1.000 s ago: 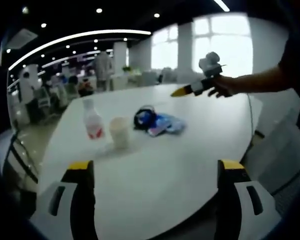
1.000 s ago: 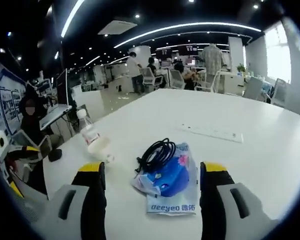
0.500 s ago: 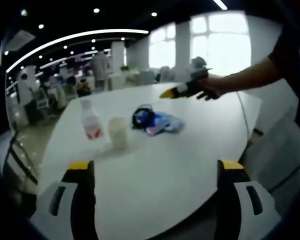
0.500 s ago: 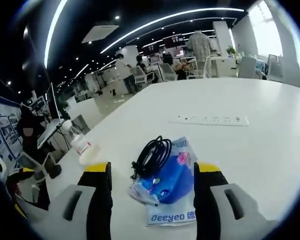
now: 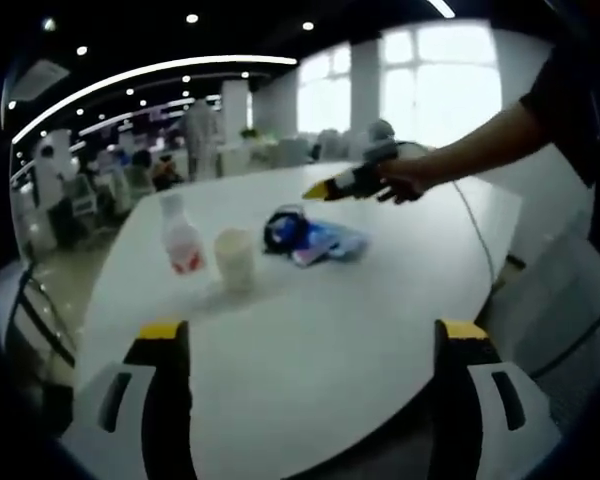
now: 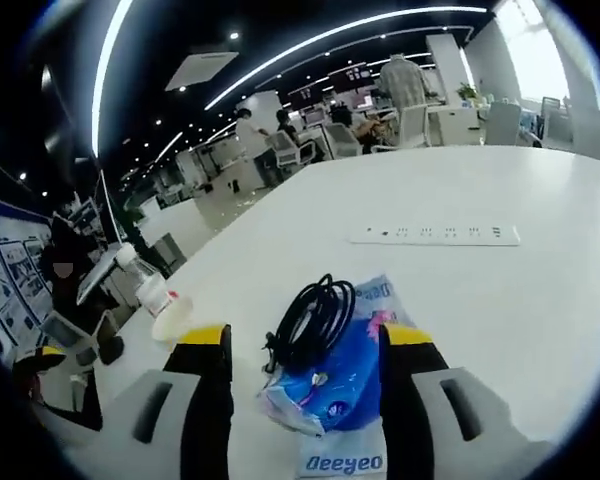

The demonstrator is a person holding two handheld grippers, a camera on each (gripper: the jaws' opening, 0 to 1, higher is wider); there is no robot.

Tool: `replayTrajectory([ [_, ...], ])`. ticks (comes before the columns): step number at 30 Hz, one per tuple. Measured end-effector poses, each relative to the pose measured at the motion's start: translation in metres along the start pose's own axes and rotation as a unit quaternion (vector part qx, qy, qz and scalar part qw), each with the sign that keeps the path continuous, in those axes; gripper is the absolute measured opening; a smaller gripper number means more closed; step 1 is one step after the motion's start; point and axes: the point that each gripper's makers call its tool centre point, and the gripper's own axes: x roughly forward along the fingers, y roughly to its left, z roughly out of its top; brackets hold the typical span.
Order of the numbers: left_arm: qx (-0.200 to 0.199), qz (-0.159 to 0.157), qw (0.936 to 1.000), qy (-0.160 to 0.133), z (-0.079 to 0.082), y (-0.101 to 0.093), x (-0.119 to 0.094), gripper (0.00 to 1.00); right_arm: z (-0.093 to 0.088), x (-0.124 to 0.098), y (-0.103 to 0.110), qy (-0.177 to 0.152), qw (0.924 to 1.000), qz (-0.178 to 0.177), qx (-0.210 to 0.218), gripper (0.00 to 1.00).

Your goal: Arrange the tabletop items into an orderly group along one side of the table until the central work area is clear of visible clutter.

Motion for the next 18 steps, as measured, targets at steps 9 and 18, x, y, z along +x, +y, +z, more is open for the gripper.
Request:
replayTrajectory([
  [9, -0.004, 0.004, 1.0000, 0.005, 0.000, -0.001, 0.000, 0.97, -0.008, 0.021, -0.001, 0.015, 0.9995, 0.003, 0.028, 0.57],
  [18, -0.004, 0.001, 0.9998, 0.019, -0.005, -0.001, 0.001, 0.95, -0.013, 0.035, -0.010, 0.024, 0.9978, -0.003, 0.062, 0.53],
])
